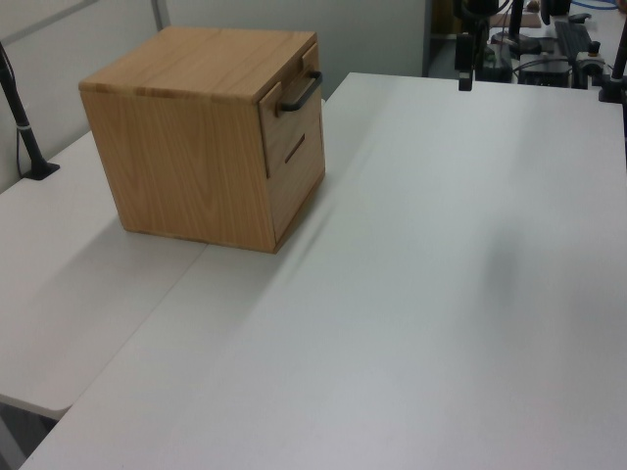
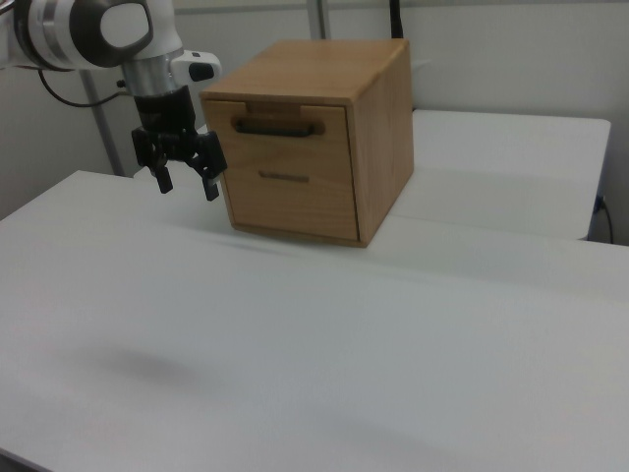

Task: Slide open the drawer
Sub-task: 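Move the gripper toward the black handle of the wooden drawer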

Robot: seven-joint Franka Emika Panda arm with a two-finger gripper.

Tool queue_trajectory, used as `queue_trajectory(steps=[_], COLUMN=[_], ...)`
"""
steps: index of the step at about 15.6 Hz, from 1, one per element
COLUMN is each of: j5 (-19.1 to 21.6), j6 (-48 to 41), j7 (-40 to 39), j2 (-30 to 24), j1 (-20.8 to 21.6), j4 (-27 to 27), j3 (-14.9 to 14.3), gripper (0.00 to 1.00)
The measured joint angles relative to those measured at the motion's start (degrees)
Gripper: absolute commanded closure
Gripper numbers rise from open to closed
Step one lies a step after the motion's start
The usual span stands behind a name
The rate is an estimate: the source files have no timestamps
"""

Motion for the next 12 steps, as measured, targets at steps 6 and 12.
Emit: queue_trajectory(steps=[6,12], j5=[-0.05,-0.42], j6=[-3.76,-3.80], j7=[0.10,3.15], j2=[0.02,0.18], j1=[0.04,-0.03], j4=[1.56,1.62], j3=[0.11,0.04], gripper=[0.00,0.00])
